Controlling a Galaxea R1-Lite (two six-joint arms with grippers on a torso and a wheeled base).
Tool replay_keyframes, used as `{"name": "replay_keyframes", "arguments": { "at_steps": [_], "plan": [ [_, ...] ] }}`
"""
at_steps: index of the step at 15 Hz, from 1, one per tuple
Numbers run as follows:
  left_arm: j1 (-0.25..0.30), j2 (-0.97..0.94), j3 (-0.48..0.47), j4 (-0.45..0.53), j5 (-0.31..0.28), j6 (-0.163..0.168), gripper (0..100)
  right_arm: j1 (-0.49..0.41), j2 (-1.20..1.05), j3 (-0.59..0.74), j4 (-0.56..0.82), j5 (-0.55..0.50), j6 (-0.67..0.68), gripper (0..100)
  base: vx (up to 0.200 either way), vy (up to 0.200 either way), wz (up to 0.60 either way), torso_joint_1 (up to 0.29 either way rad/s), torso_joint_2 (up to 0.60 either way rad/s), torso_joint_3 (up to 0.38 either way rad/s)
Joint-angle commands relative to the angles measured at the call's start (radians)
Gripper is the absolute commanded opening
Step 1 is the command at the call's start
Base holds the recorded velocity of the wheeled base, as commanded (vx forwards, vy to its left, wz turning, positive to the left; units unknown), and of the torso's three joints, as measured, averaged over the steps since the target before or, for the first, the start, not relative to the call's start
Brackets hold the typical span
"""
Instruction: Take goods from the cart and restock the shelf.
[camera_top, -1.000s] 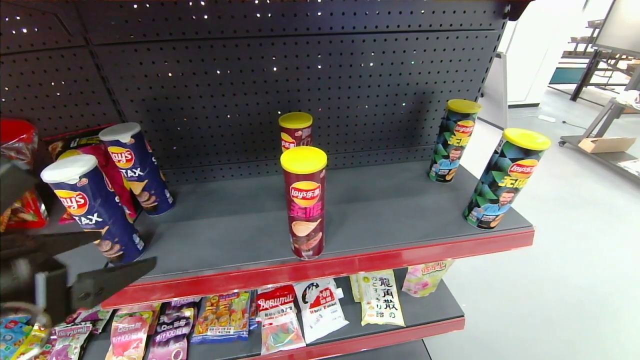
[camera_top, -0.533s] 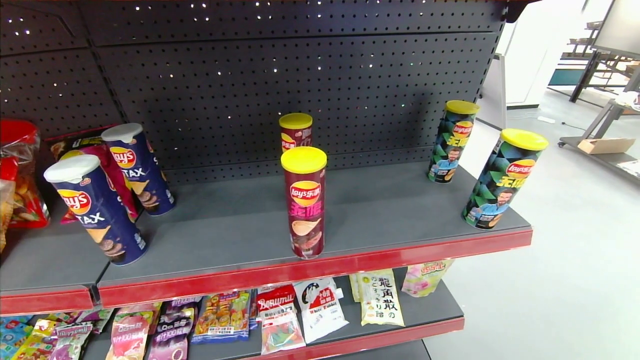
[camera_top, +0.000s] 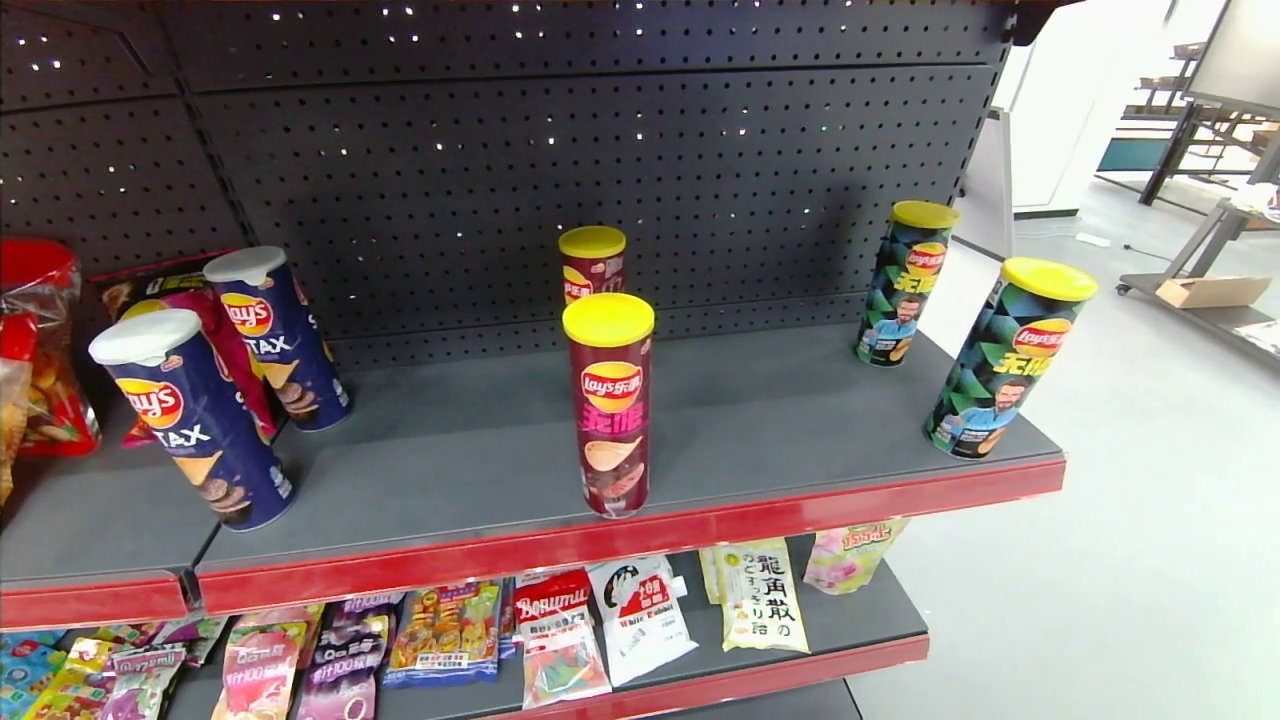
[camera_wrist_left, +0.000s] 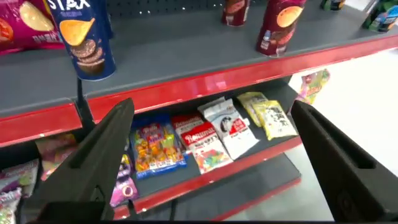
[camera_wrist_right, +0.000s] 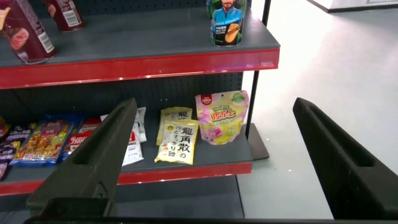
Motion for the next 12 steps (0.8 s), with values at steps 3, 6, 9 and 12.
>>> {"name": "replay_keyframes", "arguments": {
  "at_steps": [3, 6, 9, 12],
  "plan": [
    [0.000, -0.003, 0.087, -0.052, 0.001, 0.027, 100, 0.000, 0.001, -0.001, 0.000, 0.001, -0.001, 100, 0.000, 0.000, 0.60, 0.002, 0.00, 0.002],
    [0.001, -0.003, 0.118, -0.076, 0.002, 0.030, 100, 0.000, 0.001, -0.001, 0.000, 0.003, -0.001, 100, 0.000, 0.000, 0.60, 0.009, 0.00, 0.004],
    [0.001, -0.003, 0.132, -0.101, 0.001, 0.049, 100, 0.000, 0.001, -0.001, 0.001, 0.004, -0.003, 100, 0.000, 0.000, 0.00, 0.000, 0.00, 0.000],
    [0.000, -0.003, 0.135, -0.135, 0.011, 0.062, 100, 0.002, 0.001, -0.002, 0.003, 0.089, -0.013, 100, 0.000, 0.000, 0.00, 0.000, 0.00, 0.000]
  ]
}}
